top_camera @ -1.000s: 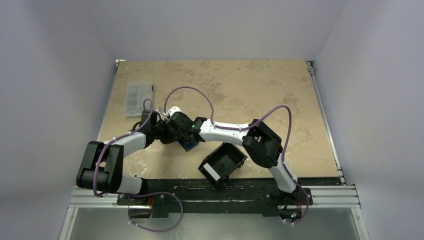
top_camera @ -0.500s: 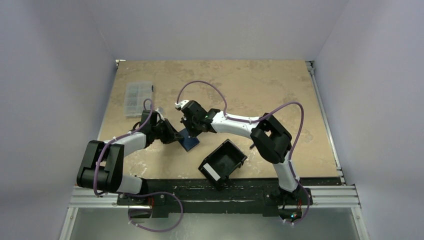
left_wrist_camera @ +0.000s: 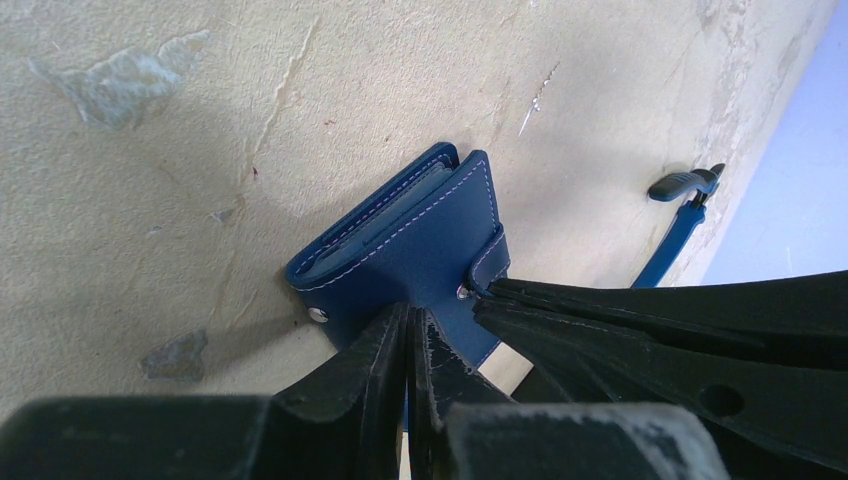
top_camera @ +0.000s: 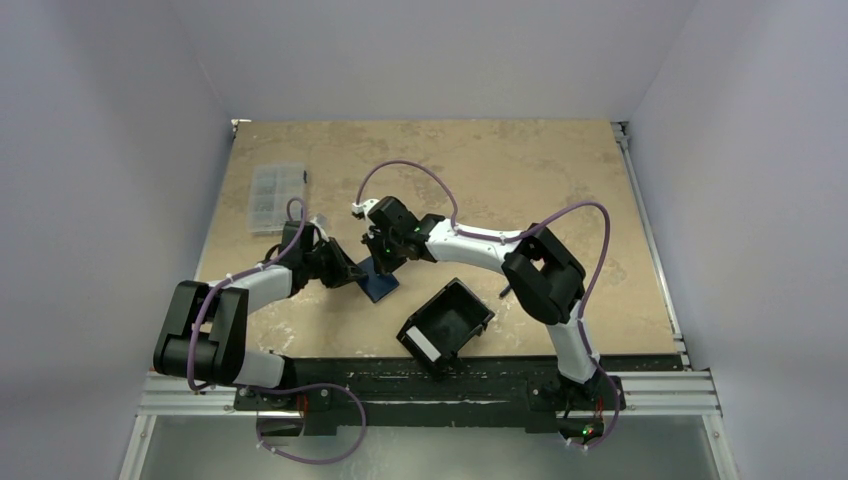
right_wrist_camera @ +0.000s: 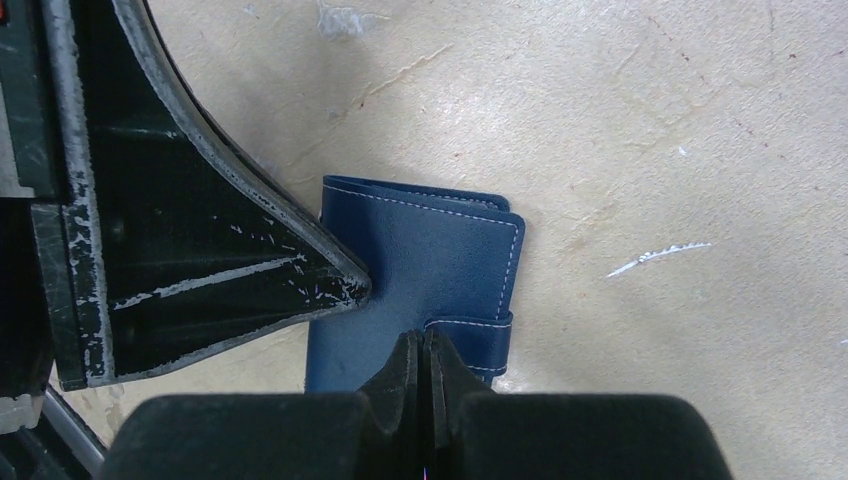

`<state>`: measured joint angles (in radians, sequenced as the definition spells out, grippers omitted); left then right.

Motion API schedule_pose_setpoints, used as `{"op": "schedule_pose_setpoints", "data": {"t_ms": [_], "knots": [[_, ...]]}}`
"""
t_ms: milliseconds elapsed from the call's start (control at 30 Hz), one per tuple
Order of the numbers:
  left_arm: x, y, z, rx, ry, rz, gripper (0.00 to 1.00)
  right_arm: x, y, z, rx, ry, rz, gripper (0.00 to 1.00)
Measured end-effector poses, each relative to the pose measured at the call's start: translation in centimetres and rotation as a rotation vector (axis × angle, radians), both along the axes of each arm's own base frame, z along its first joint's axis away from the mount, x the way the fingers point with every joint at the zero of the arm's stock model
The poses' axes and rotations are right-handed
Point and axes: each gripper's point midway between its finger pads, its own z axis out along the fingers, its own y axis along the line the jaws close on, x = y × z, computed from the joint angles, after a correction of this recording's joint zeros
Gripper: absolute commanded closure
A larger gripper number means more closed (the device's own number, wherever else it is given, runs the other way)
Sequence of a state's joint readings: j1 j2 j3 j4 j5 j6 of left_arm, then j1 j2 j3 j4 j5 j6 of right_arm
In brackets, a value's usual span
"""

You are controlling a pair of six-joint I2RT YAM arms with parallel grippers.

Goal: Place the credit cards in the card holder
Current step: Close the card holder at the center of the board.

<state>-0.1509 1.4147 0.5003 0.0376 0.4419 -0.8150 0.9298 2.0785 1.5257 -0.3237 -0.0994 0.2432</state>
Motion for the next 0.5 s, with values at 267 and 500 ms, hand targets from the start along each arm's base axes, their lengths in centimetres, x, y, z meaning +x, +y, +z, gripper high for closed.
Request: {"op": "schedule_pose_setpoints", "data": {"t_ms": [267, 500], "knots": [[0.01, 0.00, 0.00, -0.001, -0.002, 0.000, 0.91, 0.06, -0.09, -0.15, -0.003, -0.007, 0.005, 1.00], [0.01, -0.01, -0.01, -0.002, -0.003, -0.001, 0.91, 0.54, -0.42, -0.23, -0.020, -0.027, -0.015, 1.00]]}}
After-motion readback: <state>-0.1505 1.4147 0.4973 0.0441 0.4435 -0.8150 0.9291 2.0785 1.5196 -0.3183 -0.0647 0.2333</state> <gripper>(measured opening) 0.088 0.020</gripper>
